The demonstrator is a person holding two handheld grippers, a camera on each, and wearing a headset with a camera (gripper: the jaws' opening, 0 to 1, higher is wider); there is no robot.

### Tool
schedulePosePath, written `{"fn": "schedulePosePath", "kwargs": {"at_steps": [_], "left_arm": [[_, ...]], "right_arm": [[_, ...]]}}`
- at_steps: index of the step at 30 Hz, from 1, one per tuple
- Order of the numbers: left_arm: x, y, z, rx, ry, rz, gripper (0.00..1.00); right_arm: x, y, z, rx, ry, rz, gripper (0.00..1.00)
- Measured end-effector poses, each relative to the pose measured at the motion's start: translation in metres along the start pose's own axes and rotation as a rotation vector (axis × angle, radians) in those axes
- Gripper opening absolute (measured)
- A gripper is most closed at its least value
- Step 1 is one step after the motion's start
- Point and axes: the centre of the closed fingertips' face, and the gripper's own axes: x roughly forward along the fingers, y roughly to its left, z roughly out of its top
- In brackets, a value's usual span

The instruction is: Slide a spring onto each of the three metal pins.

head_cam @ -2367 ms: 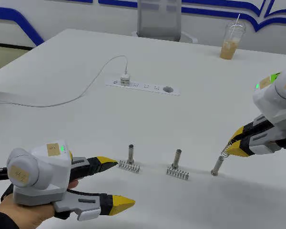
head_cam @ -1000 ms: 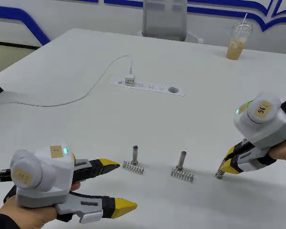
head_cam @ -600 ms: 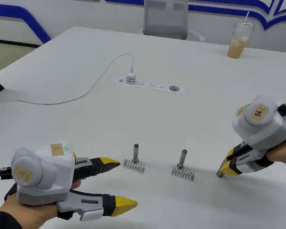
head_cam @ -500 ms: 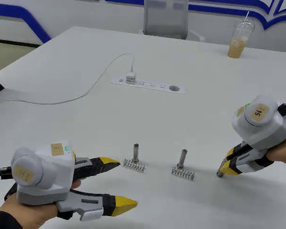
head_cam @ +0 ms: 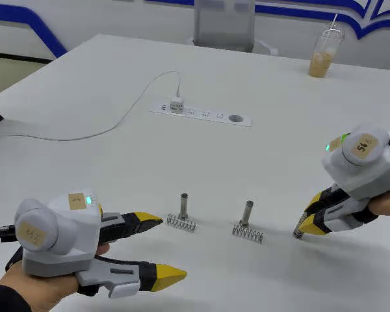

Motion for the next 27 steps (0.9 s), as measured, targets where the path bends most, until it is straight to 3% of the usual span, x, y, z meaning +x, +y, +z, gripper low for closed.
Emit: {"fn": "schedulePosePath", "kwargs": {"at_steps": [12,27], "left_arm": [[0.001,0.000,0.003,0.006,-0.005,-0.001,0.60],[0.001,0.000,0.005,0.010,-0.001,-0.004,0.60]], "right_arm": [[-0.006,0.011,0.025,-0.023,-0.045,0.000,0.22],[0.025,0.032,0.042,-0.066,-0.050,0.061,0.19]]}}
